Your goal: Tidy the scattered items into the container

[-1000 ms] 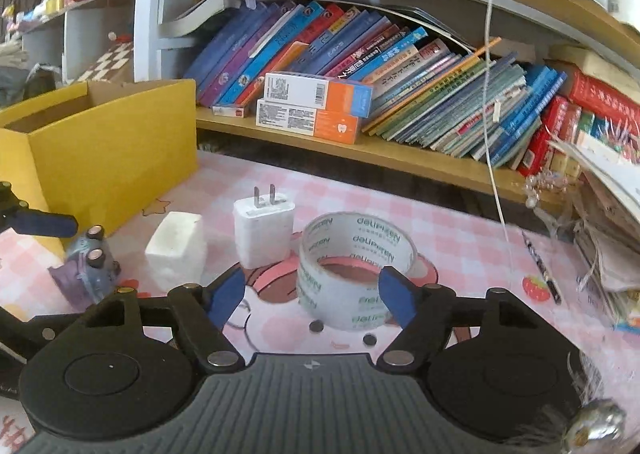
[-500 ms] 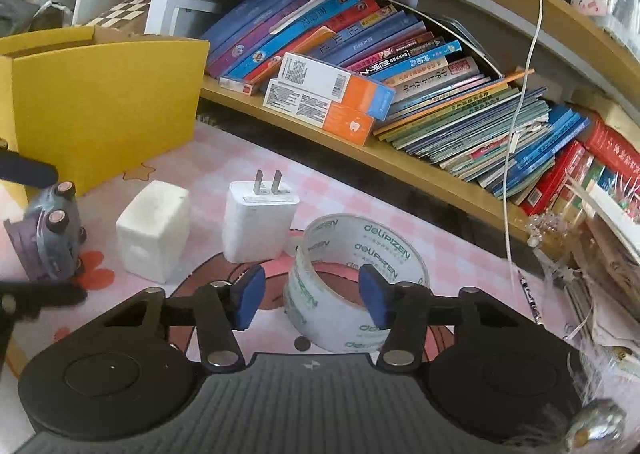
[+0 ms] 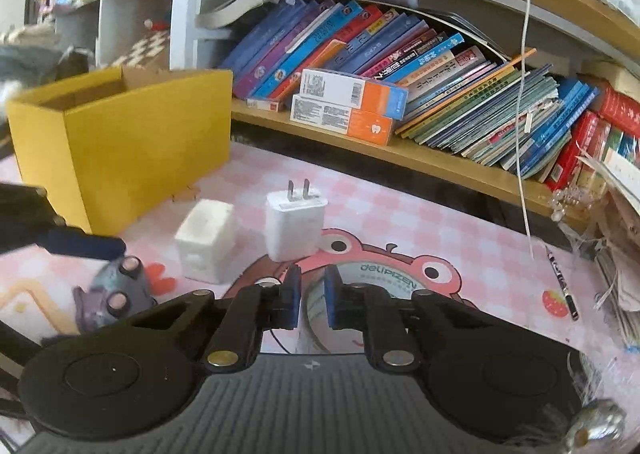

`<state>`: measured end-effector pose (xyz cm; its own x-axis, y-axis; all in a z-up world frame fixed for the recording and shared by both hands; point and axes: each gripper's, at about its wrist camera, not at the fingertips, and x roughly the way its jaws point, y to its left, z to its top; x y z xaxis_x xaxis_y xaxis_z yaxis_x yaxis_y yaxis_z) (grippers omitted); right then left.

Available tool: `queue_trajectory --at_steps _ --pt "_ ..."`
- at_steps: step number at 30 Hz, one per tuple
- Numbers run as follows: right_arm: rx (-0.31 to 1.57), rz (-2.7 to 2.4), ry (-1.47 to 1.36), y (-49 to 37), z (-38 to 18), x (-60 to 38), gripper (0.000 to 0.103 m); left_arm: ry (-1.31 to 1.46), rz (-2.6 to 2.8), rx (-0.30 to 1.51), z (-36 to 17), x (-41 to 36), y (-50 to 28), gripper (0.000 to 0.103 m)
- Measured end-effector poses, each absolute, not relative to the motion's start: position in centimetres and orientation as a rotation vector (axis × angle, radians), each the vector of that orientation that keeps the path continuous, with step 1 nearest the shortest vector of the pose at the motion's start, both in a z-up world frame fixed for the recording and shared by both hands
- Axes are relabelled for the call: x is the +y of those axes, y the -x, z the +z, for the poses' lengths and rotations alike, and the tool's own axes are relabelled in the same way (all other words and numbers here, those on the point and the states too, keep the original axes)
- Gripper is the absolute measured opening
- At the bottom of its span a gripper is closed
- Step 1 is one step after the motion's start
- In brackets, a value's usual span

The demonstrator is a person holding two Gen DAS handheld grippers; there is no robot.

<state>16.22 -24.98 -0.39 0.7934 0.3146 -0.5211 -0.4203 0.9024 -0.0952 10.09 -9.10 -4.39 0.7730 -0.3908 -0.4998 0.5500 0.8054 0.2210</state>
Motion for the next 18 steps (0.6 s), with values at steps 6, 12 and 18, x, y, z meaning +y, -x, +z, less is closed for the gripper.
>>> queue_trajectory --at_steps 6,12,18 --pt "0.565 0.388 0.185 -16.8 -1.1 -25.0 0.012 -0.360 -0.522 0.456 -4.5 -9.0 -10.2 0.061" --pt "0.599 0.401 0.150 -17.2 -1.6 -25.2 0.012 -0.354 -0.518 0.452 -4.5 -9.0 -10.1 0.060" --pt "0.534 0.396 0.119 -16.4 -0.3 -26.0 0.021 -0.335 -0.523 0.458 -4.4 -8.6 -10.2 0.061"
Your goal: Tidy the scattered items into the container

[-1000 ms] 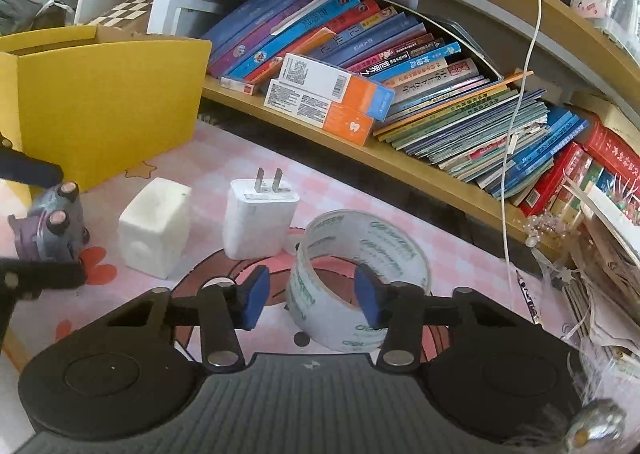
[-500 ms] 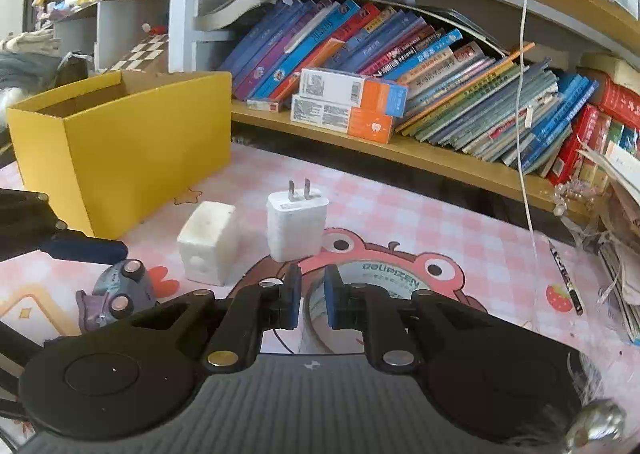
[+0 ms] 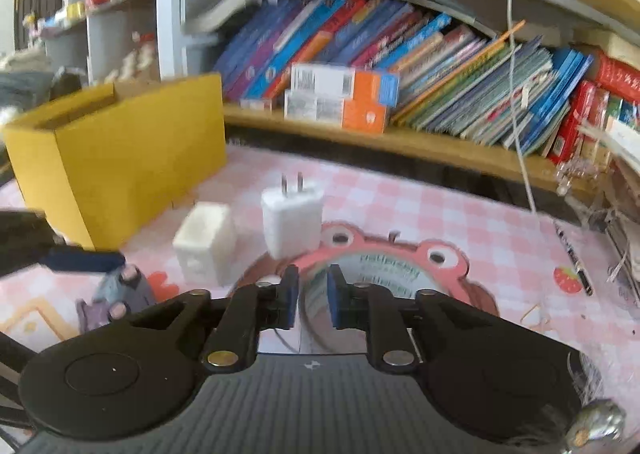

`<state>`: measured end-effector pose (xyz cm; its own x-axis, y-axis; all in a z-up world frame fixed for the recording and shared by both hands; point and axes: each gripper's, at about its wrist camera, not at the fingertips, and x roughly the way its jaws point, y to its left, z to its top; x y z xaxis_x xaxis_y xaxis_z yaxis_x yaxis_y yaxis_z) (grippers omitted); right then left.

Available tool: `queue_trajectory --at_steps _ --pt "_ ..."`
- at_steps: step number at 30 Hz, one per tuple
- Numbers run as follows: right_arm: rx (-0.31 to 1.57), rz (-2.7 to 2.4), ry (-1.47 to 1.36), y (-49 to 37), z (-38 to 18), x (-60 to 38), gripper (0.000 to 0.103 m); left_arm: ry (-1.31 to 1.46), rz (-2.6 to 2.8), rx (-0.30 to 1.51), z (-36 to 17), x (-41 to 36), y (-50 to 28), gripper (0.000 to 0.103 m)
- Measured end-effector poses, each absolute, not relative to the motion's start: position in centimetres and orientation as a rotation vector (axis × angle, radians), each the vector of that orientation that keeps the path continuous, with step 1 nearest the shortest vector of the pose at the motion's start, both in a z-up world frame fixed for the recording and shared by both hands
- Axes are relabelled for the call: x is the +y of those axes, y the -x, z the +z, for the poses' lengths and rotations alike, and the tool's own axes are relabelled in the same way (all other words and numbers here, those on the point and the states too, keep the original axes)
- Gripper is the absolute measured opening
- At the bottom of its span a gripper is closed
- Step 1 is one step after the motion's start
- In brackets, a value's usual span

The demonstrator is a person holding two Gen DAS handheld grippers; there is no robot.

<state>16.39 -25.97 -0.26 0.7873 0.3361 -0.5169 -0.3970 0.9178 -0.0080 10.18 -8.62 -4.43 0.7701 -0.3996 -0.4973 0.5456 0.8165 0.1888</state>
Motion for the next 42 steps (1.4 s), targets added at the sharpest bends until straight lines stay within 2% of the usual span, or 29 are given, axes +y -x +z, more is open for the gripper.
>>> queue_trajectory --at_steps 2,7,25,27,29,37,42 --pt "0.500 0.385 0.099 -16.1 0.4 -26.5 0.036 -0.335 -0.523 0.458 -4.4 -8.6 -10.2 0.061" --pt "0.483 0.325 0.079 -16.4 0.9 -27.8 0.047 -0.332 -0.523 0.460 -4.4 -8.6 -10.2 0.062" --pt "0.547 0.399 0.141 -16.5 -0.5 -25.9 0.046 -0.312 -0.527 0.473 -4.4 -8.5 -10.4 0.062" --pt "0.577 0.404 0.148 -16.7 -1.0 -25.7 0.045 -0.312 -0.527 0.473 -4.4 -8.5 -10.4 0.062" --pt "0.607 0.404 0.134 -17.1 -1.5 -25.8 0.035 -0.314 -0.527 0.473 -4.4 -8.5 -10.4 0.062" --pt "0.619 0.424 0.176 -16.9 -2.0 -25.0 0.018 -0.307 -0.529 0.485 -4.4 -8.5 -10.5 0.064" --pt "0.619 0.433 0.207 -16.8 -2.2 -24.5 0.012 -0.300 -0.525 0.488 -4.5 -8.4 -10.5 0.062"
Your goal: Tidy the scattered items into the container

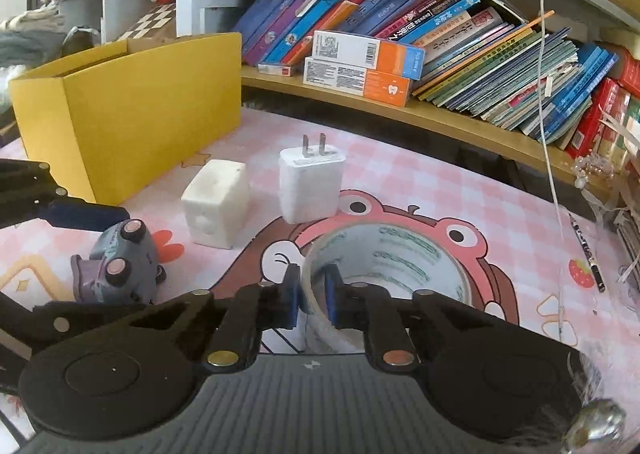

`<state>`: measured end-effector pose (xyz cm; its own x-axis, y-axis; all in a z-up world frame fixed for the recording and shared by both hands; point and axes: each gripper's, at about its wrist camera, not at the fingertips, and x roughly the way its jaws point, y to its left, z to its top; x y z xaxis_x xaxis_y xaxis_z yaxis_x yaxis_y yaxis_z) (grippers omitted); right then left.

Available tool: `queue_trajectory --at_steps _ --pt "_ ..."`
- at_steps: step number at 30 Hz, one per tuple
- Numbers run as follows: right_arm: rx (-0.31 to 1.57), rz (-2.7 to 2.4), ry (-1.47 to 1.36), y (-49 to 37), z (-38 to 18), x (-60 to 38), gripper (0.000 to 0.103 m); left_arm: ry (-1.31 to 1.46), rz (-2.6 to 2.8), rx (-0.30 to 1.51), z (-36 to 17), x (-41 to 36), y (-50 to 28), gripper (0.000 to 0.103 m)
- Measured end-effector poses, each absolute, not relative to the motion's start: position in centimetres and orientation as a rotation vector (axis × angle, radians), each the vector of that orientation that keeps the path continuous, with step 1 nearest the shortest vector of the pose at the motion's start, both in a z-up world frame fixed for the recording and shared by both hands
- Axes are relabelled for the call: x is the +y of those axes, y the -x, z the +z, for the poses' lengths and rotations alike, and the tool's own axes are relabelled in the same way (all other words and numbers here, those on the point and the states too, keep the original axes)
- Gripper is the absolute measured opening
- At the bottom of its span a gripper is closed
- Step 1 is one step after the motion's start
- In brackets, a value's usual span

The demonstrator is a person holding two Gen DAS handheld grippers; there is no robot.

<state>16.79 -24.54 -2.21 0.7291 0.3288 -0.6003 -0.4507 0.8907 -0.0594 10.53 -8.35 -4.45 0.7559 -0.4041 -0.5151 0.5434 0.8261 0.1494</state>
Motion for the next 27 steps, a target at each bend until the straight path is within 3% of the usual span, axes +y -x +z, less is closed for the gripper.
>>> queue_trajectory --at_steps 27 --pt "0.587 0.467 0.155 -15.6 -0.7 -24.2 0.012 -0.211 -0.594 0.389 -1.5 -6.6 -8.3 0.061"
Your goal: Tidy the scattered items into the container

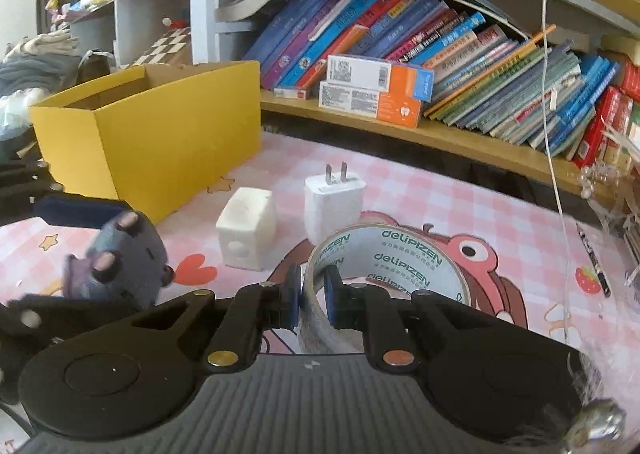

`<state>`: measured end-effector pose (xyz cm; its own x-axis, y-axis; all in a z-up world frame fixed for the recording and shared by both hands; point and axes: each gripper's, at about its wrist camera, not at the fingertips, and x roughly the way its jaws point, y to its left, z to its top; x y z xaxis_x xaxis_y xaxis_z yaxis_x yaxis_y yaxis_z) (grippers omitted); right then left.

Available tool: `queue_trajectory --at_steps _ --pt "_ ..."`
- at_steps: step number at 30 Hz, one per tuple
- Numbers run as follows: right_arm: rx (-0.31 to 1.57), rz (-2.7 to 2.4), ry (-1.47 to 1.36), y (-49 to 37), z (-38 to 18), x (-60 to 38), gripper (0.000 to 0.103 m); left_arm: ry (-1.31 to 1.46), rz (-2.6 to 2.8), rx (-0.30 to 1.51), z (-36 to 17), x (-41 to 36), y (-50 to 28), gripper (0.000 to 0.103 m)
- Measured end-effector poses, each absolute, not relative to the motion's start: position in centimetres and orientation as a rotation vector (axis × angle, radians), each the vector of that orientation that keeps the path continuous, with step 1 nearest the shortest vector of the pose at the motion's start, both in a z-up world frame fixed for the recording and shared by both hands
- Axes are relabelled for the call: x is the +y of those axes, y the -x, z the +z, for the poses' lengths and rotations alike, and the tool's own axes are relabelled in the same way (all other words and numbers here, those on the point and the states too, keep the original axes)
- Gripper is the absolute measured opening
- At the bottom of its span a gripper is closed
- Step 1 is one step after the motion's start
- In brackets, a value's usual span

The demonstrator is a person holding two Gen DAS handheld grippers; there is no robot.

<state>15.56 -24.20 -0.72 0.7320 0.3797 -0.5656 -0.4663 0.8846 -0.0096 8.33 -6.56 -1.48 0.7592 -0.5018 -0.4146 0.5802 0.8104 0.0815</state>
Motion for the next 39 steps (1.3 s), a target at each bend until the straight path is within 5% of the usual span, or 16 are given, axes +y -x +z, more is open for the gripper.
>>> queue_trajectory --at_steps 39 --pt "0.348 0.593 0.253 -15.2 10.9 -11.8 0.012 -0.196 -0.412 0.151 8.2 7.9 -10.5 0.061"
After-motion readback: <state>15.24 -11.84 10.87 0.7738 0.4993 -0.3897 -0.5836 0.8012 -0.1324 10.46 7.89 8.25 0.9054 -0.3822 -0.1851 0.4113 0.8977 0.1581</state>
